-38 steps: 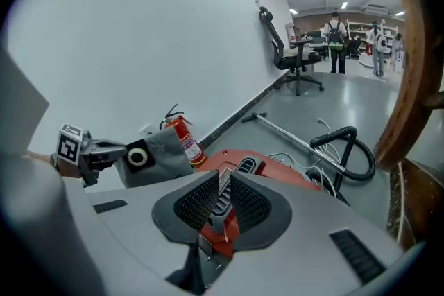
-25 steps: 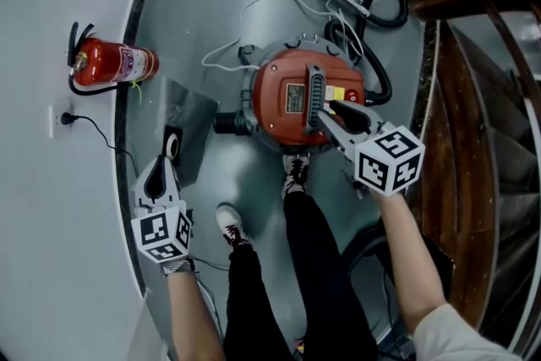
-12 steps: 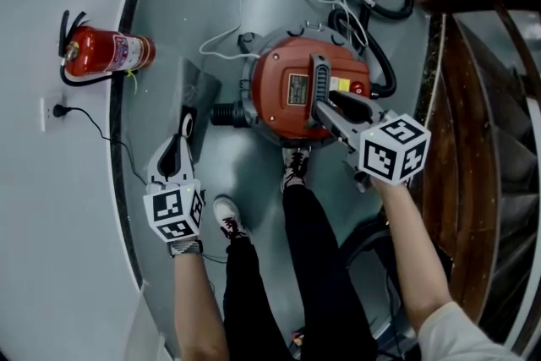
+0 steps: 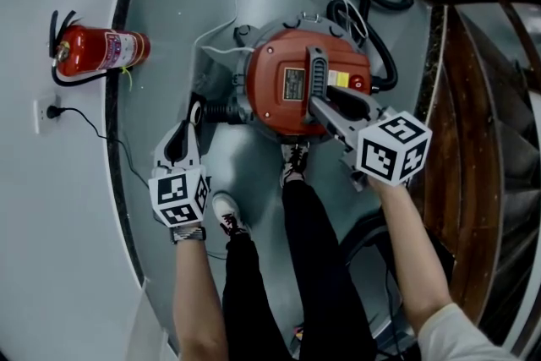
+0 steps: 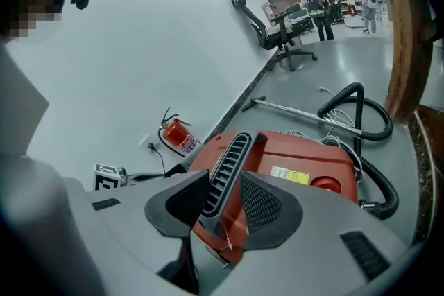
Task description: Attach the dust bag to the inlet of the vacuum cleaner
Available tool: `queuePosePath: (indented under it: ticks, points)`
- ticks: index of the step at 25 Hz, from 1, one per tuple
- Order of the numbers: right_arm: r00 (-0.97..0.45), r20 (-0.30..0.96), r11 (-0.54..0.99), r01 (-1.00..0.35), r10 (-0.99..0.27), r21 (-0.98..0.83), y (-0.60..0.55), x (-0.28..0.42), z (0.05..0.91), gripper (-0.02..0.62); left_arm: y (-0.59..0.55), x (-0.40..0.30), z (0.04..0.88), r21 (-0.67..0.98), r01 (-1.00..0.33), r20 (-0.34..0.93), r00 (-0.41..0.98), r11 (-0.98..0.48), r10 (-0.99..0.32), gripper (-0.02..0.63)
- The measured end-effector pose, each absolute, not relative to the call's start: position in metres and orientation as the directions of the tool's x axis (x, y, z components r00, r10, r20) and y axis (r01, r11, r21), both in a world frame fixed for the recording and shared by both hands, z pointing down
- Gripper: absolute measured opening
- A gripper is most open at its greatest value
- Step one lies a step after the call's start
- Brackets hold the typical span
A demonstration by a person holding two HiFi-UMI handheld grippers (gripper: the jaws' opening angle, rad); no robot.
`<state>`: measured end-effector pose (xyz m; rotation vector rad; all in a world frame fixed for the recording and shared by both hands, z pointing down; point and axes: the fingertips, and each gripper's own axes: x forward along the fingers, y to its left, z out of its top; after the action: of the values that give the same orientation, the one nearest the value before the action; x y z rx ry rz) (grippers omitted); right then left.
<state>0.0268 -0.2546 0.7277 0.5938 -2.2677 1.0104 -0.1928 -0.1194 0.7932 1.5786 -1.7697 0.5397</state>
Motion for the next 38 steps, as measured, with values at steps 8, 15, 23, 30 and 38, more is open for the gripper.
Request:
queuePosePath:
  ticks: [8,15,23,30,38]
  points:
    - [-0.747,0.644,0.607,-0.592,-0.165,-0.531,-0.255,0.026,0.727,0.140,-0.130,-0.184,0.793,0.165,-0.976,0.708,0.015,0.145,-0.706,0.020]
    - [-0.749,0.642,0.611,-0.588,-0.164,-0.530,-0.254,0.025,0.727,0.140,-0.131,-0.173,0.794,0.226,-0.960,0.681,0.035,0.165,-0.732,0.020]
    - [-0.753,0.635,0.608,-0.589,-0.173,-0.532,-0.254,0.024,0.726,0.140,-0.131,-0.174,0.792,0.351,-0.903,0.638,0.037,0.247,-0.769,0.018]
    - [-0.752,0.642,0.629,-0.574,-0.150,-0.525,-0.254,0.023,0.725,0.141,-0.134,-0.175,0.787,0.384,-0.881,0.617,0.023,0.276,-0.787,0.018]
    - [-0.754,0.642,0.649,-0.559,-0.139,-0.516,-0.254,0.022,0.725,0.146,-0.136,-0.171,0.784,0.338,-0.917,0.621,0.047,0.213,-0.783,0.018]
